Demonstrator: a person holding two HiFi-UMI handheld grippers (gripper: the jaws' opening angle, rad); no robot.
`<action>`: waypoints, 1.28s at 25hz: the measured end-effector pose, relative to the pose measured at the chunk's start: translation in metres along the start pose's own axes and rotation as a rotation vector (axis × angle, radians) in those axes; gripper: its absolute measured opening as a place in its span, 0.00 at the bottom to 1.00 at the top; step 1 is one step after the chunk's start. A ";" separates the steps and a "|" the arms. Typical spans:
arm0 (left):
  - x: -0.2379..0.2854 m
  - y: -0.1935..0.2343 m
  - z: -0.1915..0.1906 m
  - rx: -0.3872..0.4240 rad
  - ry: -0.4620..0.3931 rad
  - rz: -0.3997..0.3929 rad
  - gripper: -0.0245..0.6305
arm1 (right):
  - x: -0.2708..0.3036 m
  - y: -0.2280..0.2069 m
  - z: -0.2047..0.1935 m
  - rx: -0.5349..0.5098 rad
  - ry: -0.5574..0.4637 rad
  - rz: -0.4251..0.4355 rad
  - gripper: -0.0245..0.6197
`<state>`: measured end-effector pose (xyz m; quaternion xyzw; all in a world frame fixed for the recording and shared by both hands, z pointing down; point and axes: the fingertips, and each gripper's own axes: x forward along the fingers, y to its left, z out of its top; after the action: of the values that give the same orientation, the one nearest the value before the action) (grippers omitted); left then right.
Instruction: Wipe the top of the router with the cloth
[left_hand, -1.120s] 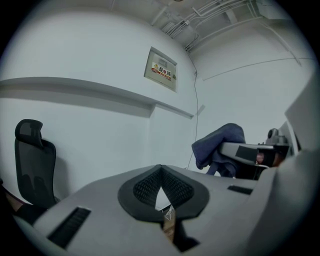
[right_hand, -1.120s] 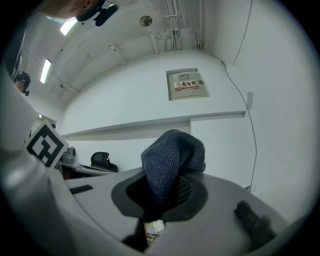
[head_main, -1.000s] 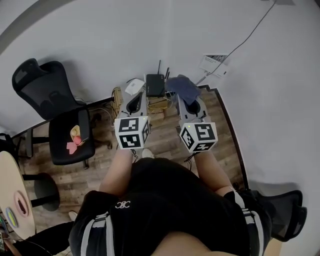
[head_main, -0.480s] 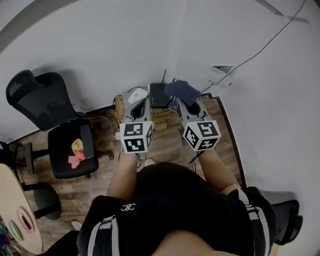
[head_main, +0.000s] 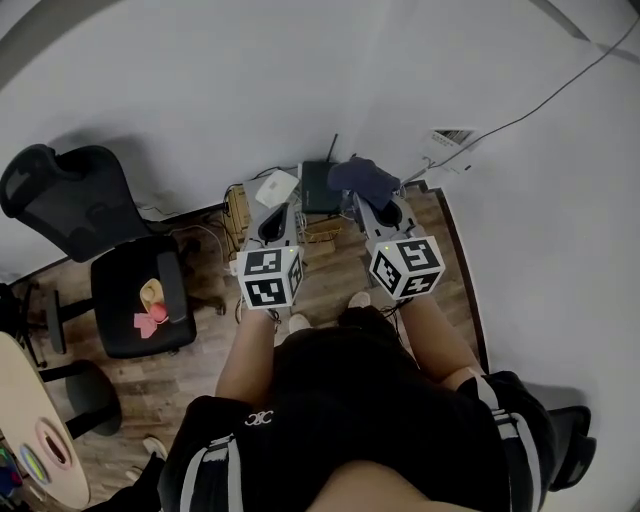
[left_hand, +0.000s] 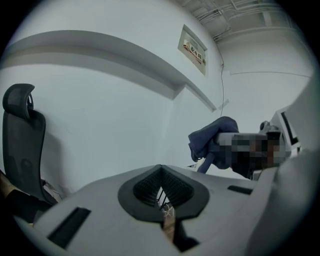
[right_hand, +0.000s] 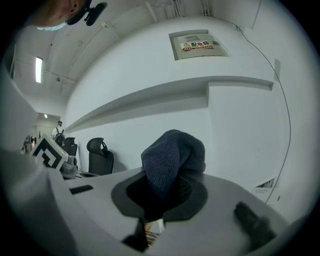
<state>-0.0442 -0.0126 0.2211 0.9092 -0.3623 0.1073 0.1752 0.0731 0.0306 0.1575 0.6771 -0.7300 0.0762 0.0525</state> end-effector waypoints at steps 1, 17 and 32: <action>0.003 -0.001 0.000 0.002 0.005 -0.001 0.05 | 0.001 -0.004 0.000 0.012 -0.003 0.004 0.11; 0.107 0.029 0.015 -0.060 0.025 0.173 0.05 | 0.120 -0.093 -0.006 0.002 0.088 0.167 0.11; 0.165 0.067 -0.078 -0.271 0.187 0.462 0.05 | 0.257 -0.139 -0.138 -0.220 0.446 0.497 0.11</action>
<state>0.0214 -0.1292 0.3614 0.7570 -0.5530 0.1784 0.2987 0.1876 -0.2061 0.3449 0.4355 -0.8471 0.1535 0.2630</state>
